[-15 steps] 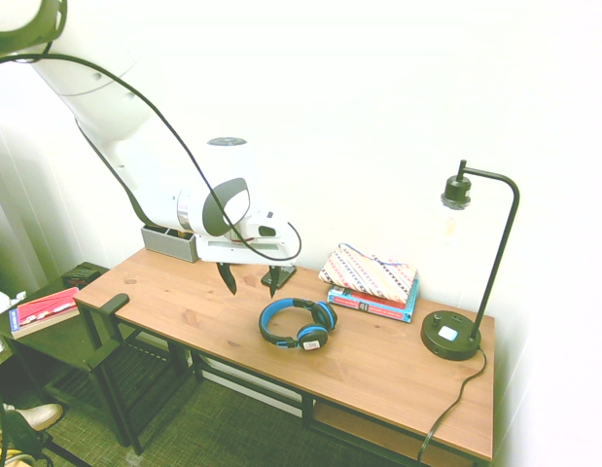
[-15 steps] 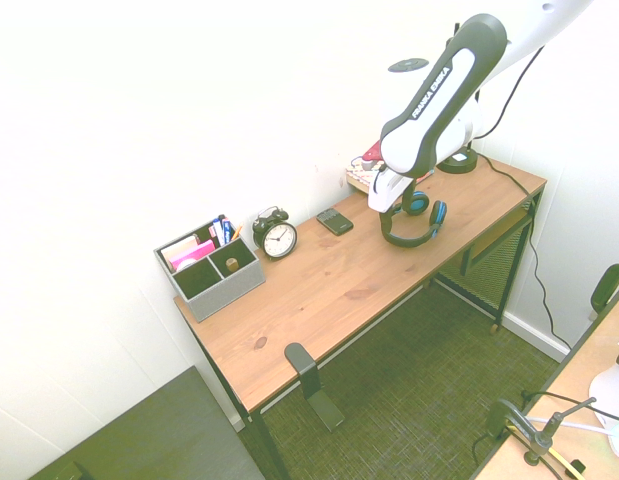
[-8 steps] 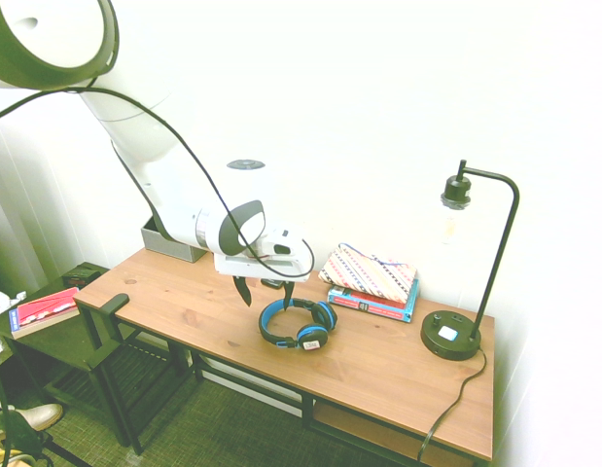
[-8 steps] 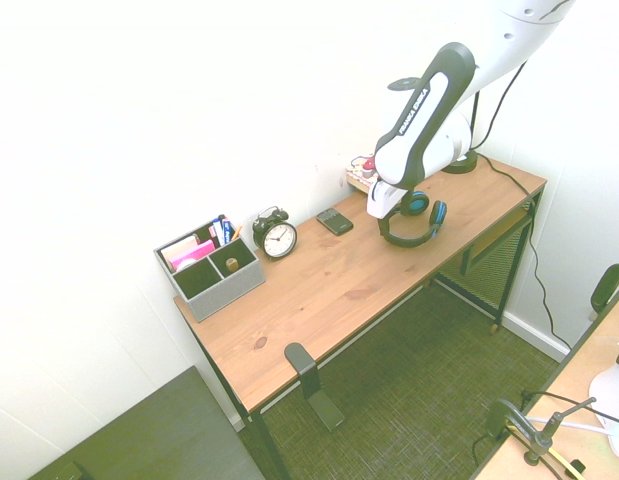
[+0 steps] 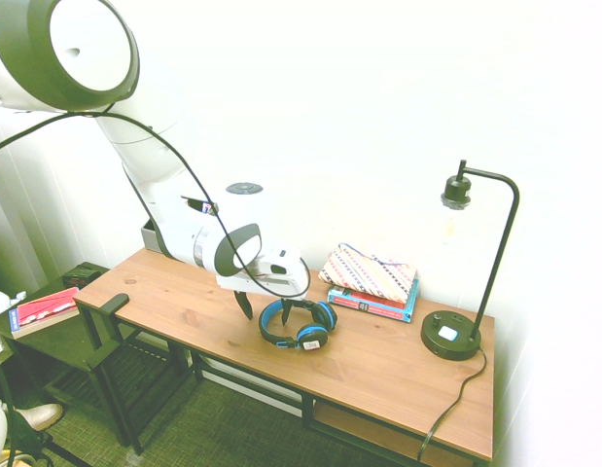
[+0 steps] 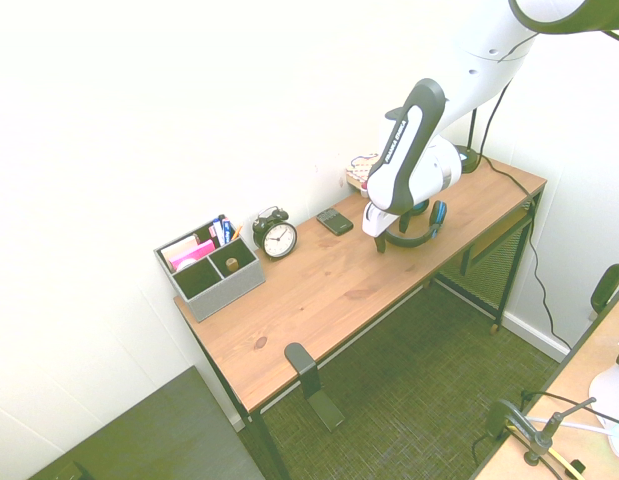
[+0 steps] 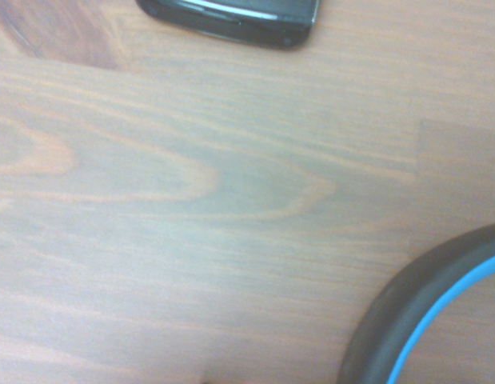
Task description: Hang the headphone
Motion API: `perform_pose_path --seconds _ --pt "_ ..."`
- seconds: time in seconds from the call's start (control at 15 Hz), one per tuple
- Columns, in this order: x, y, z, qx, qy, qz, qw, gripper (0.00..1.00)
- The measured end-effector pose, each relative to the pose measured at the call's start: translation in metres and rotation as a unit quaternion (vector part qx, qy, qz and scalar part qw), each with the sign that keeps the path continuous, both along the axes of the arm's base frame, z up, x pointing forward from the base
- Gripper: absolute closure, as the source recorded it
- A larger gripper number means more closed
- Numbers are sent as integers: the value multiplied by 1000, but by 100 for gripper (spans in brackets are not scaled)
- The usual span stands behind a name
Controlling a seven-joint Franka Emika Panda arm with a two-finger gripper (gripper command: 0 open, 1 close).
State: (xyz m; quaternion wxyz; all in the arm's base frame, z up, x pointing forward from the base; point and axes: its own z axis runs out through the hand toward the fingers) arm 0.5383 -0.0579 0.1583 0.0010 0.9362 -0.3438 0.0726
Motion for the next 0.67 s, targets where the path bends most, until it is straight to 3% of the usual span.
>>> perform_pose_path --seconds 0.67 --pt "9 7 -1 11 3 -13 1000 100"
